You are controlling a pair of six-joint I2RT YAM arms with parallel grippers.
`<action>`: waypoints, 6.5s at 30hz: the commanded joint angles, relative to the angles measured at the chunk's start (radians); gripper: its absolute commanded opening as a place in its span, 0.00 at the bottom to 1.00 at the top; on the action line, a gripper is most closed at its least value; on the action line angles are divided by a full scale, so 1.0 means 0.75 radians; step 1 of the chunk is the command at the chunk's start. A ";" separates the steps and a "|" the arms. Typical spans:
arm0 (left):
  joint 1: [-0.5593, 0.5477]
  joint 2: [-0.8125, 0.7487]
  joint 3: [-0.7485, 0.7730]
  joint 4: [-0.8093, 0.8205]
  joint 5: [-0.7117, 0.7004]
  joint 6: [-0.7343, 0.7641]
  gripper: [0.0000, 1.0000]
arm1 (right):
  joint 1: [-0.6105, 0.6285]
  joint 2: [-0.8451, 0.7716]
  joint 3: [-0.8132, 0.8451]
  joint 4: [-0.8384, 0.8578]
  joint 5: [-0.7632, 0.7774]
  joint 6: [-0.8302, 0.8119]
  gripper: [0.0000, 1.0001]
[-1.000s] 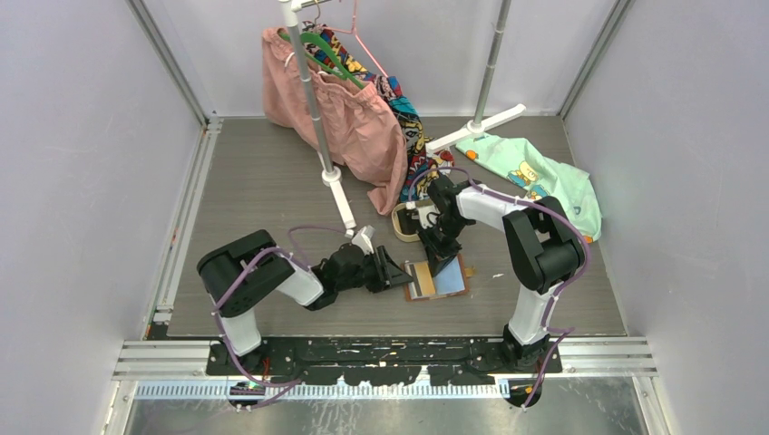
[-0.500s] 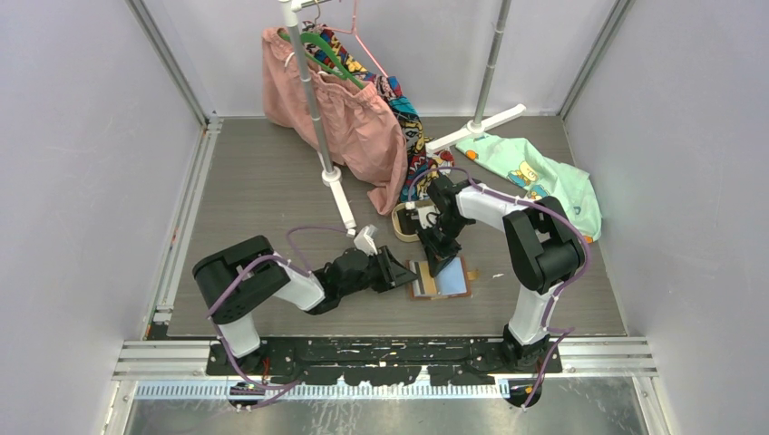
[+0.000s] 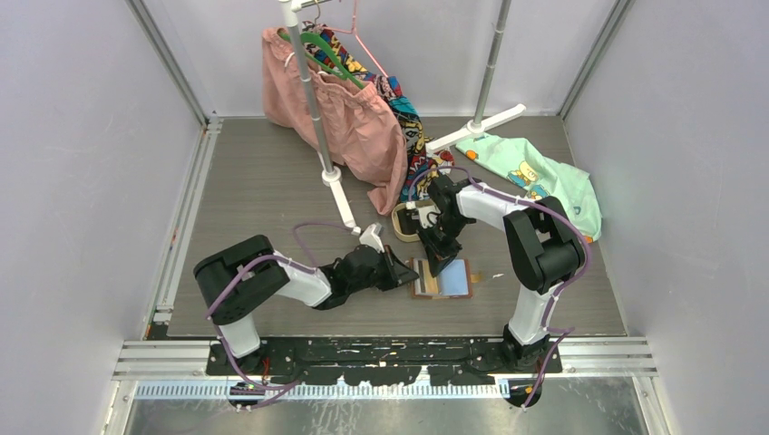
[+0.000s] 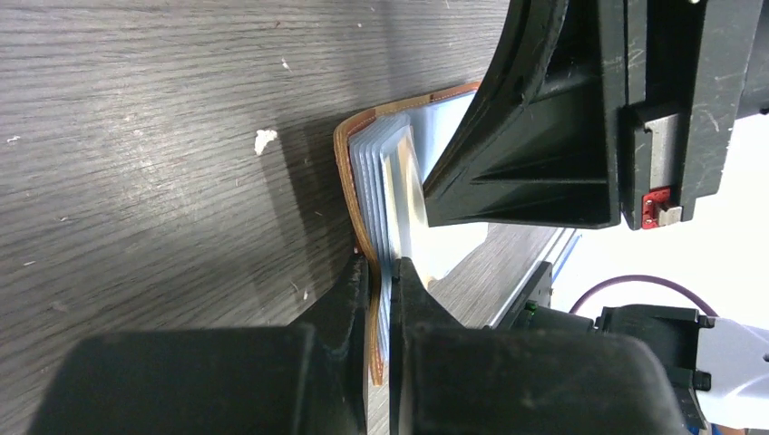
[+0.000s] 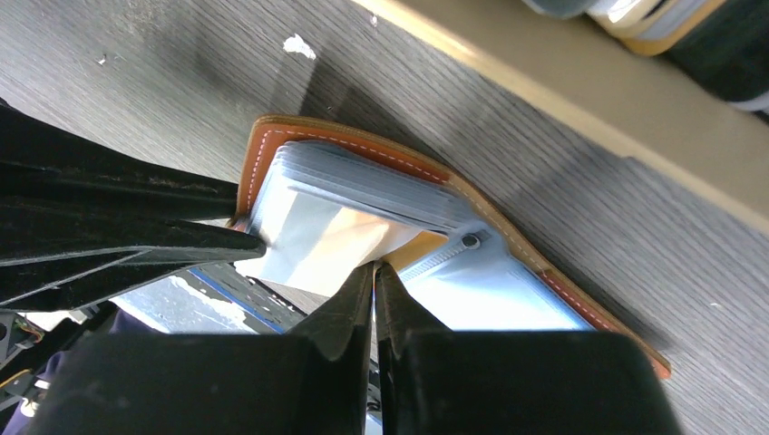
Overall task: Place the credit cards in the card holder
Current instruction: Insert the credit card into the card holder, then close the card holder at the center of the board.
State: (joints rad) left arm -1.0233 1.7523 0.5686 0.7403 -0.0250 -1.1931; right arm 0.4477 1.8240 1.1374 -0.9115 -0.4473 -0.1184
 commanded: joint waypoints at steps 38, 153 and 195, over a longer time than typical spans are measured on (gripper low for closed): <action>-0.109 -0.042 0.852 -1.409 0.020 0.564 0.01 | -0.333 -0.329 0.042 -0.007 -0.315 -0.095 0.18; 0.021 0.132 0.170 0.248 0.609 1.599 0.31 | -0.146 -0.356 -0.092 0.100 0.057 -0.638 0.07; 0.060 0.346 0.187 0.424 0.564 1.269 0.17 | -0.356 -0.392 -0.220 0.197 -0.378 -1.299 0.53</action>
State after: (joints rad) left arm -0.9855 1.9862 0.7185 1.0355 0.3931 -0.2337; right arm 0.1898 1.5097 0.9611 -0.7895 -0.7189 -1.0119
